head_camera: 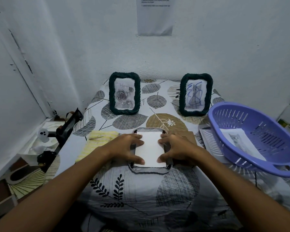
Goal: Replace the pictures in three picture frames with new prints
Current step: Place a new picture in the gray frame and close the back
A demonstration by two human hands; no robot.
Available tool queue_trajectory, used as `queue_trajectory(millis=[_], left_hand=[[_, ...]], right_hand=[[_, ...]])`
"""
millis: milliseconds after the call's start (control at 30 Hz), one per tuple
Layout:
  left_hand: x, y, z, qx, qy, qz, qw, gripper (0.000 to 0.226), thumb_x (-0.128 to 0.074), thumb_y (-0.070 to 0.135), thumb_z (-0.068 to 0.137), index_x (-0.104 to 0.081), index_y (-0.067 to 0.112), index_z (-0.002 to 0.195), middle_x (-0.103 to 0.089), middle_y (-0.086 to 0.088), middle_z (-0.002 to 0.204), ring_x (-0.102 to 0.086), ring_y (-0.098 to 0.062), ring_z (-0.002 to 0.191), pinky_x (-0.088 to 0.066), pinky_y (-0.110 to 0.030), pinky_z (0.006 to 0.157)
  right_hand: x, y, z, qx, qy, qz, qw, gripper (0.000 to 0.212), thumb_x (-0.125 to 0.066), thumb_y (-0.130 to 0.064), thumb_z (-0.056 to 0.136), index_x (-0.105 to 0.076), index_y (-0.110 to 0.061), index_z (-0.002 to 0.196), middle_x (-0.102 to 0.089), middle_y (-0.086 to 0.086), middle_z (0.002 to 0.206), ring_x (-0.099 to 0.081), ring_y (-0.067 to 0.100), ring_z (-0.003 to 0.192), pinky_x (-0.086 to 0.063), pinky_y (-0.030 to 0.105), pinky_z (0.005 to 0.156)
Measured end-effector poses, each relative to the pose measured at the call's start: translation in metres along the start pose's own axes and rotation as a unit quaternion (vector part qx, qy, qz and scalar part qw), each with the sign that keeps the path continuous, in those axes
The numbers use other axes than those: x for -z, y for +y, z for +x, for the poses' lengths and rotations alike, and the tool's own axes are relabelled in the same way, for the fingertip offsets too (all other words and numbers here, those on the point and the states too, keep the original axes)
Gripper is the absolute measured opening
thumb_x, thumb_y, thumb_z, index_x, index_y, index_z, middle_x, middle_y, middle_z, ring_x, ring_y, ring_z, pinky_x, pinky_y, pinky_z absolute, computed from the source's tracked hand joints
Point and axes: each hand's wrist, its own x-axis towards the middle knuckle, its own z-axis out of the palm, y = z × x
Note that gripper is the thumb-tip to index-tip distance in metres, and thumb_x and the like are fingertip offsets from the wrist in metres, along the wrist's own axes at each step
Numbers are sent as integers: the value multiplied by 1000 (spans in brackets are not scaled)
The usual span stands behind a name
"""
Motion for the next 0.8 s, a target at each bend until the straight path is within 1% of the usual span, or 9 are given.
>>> queue_trajectory(millis=[133, 200, 267, 333, 400, 500, 633, 700, 800], left_hand=[[1, 0, 1, 0, 0, 4, 1000, 83, -78, 59, 65, -55, 20, 134, -38, 4, 151, -37, -11, 136, -30, -25, 107], [1, 0, 2, 2, 1, 8, 1000, 82, -79, 59, 64, -56, 19, 132, -39, 4, 150, -39, -11, 134, -31, -23, 105], [2, 1, 4, 4, -1, 6, 1000, 81, -79, 59, 62, -59, 19, 129, -41, 2, 148, -41, -12, 133, -33, -24, 105], [3, 2, 5, 5, -6, 5, 1000, 85, -77, 66, 58, -61, 19, 127, -44, 0, 146, -42, -13, 132, -36, -27, 107], [3, 3, 8, 3, -3, 8, 1000, 90, -69, 76, 53, -62, 22, 124, -45, -1, 145, -41, -14, 131, -38, -32, 106], [3, 6, 12, -6, 11, 13, 1000, 84, -72, 72, 58, -60, 25, 126, -45, -1, 145, -40, -15, 131, -37, -33, 106], [-1, 11, 18, -25, 18, 21, 999, 77, -74, 64, 65, -57, 25, 129, -44, -1, 145, -35, -13, 135, -29, -28, 109], [-4, 13, 20, -29, 10, 25, 999, 76, -73, 65, 66, -56, 26, 130, -43, -1, 146, -33, -13, 136, -29, -29, 110], [-6, 15, 21, -33, -5, 46, 998, 74, -71, 65, 68, -56, 28, 130, -41, 0, 147, -30, -13, 137, -30, -32, 111]], right_hand=[[0, 1, -1, 1, -1, 8, 1000, 85, -78, -57, 65, -50, -22, 138, -33, -5, 154, -27, 25, 141, -33, 51, 109], [1, 2, -2, 8, 22, 44, 999, 74, -77, -52, 70, -54, -21, 134, -43, -3, 147, -39, 23, 133, -40, 46, 104], [5, 3, -3, 8, 103, 98, 990, 50, -72, -38, 80, -61, -18, 124, -59, 1, 129, -55, 21, 117, -48, 41, 94], [15, 7, -6, -40, 194, 129, 972, 27, -63, -19, 87, -66, -14, 113, -67, 6, 111, -62, 23, 100, -53, 43, 85], [25, 14, -8, -101, 224, 105, 964, 22, -56, -9, 88, -66, -8, 107, -68, 10, 102, -62, 24, 90, -55, 44, 80], [30, 26, -11, -155, 184, 50, 969, 17, -58, -13, 88, -64, -5, 101, -66, 12, 97, -63, 25, 86, -57, 41, 77], [26, 24, -18, -185, 95, 1, 978, 31, -68, -33, 81, -58, -10, 100, -61, 6, 92, -59, 23, 83, -49, 31, 65], [22, 21, -19, -193, 89, -6, 977, 39, -70, -39, 78, -56, -13, 103, -59, 4, 94, -57, 22, 85, -44, 29, 65], [16, 19, -16, -204, 95, -6, 974, 42, -71, -40, 76, -56, -13, 105, -59, 3, 97, -57, 22, 87, -47, 32, 70]])
